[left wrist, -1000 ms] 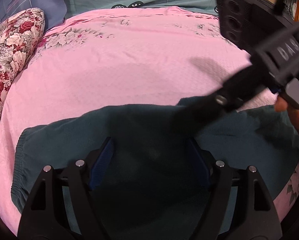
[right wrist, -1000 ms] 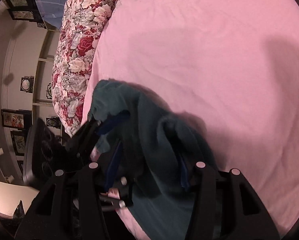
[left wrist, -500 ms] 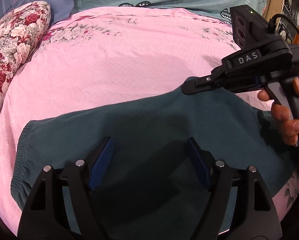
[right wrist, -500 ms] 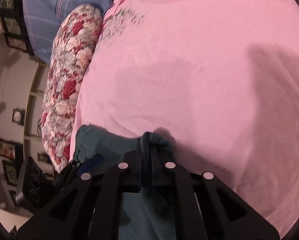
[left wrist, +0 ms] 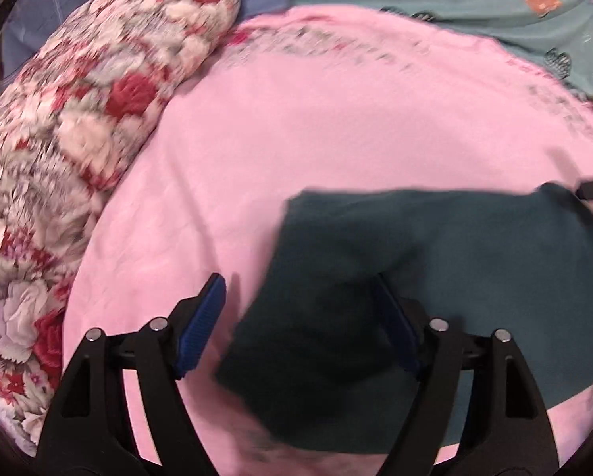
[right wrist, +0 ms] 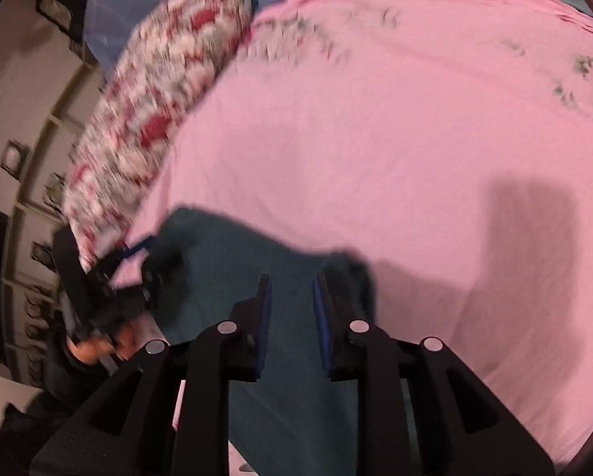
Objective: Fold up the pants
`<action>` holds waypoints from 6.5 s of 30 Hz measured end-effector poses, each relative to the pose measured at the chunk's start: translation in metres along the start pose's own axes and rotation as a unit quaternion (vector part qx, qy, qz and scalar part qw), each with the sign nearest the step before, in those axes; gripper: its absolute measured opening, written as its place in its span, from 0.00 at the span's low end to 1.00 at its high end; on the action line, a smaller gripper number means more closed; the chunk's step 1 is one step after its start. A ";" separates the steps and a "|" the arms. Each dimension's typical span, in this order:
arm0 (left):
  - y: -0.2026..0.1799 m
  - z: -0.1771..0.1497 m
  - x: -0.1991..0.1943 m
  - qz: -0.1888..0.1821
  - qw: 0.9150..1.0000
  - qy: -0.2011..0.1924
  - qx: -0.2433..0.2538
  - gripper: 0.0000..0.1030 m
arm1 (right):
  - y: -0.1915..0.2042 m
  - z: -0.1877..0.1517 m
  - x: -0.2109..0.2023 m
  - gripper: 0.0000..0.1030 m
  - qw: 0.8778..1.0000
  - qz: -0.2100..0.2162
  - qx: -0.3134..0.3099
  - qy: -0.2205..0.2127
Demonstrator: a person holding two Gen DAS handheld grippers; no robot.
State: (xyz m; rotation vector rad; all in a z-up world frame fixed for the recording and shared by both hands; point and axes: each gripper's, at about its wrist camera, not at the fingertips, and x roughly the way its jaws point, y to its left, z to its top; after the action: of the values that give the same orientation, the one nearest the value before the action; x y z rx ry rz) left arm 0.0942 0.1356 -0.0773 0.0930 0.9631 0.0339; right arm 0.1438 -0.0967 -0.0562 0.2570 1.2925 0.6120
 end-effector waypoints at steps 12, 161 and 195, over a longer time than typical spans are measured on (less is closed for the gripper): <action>0.002 -0.007 -0.006 0.047 0.999 -0.022 0.015 0.86 | 0.010 -0.041 0.005 0.17 0.999 -0.017 -0.011 -0.045; 0.056 -0.018 -0.051 -0.207 0.944 -0.035 -0.255 0.54 | 0.177 0.074 0.043 0.03 0.957 0.111 -0.268 -0.008; -0.048 0.016 -0.070 -0.384 0.905 -0.183 0.005 0.09 | 0.121 -0.030 -0.138 0.00 0.926 0.159 -0.316 -0.129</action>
State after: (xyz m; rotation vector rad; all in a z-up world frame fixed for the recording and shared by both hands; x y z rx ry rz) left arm 0.0664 0.0819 -0.0158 -0.2698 0.5687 -0.6956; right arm 0.0619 -0.0793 0.1093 0.0049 0.7479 1.1955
